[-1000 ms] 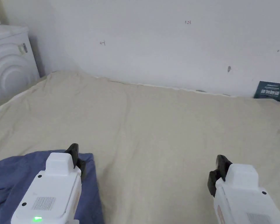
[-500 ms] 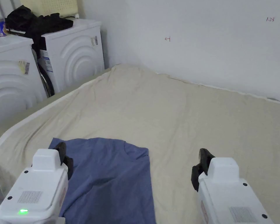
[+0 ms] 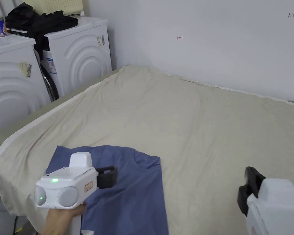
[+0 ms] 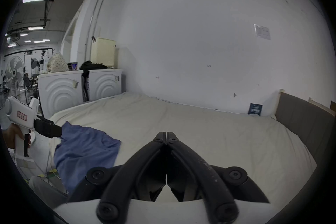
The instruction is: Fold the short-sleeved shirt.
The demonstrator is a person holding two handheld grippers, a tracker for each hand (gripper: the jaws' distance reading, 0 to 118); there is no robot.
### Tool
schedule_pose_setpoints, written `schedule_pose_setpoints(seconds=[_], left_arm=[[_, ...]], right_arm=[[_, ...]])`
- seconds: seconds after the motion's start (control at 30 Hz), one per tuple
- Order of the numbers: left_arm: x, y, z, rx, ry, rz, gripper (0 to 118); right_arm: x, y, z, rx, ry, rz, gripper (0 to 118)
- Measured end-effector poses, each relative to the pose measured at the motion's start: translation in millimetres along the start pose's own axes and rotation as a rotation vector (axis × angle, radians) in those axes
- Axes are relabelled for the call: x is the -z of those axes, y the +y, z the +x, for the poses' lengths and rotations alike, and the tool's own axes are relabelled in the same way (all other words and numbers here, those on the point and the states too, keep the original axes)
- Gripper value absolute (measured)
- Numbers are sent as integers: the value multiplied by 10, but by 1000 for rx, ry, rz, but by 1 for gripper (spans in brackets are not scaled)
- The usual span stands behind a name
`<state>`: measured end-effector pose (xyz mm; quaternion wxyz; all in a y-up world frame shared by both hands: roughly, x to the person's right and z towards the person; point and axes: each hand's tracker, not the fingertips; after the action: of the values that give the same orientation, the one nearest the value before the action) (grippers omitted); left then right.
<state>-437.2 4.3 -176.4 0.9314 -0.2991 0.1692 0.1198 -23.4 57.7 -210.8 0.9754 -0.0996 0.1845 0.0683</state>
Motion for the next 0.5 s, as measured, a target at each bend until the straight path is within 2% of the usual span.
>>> schedule_pose_setpoints(seconds=[0.17, 0.23, 0.3, 0.37, 0.43, 0.47, 0.5], left_arm=[[619, -98, 61, -6, -33, -176, 112], [829, -182, 113, -17, -5, -251, 106], [940, -294, 189, 7, -16, -290, 104], [1060, -422, 265, 43, -19, -338, 95], [1216, -582, 280, 114, -5, -411, 77], [1172, -618, 319, 170, 41, -355, 75], [1120, -603, 348, 183, 19, -303, 73]], right_arm=[[4, -90, 286, -11, -74, -35, 1], [15, -141, 396, -9, -94, -56, 1], [27, -187, 470, -14, -117, -76, 1], [37, -229, 529, -13, -131, -95, 1], [46, -269, 584, -5, -139, -112, 1], [46, -286, 606, -4, -141, -119, 1], [37, -295, 621, -4, -142, -123, 1]])
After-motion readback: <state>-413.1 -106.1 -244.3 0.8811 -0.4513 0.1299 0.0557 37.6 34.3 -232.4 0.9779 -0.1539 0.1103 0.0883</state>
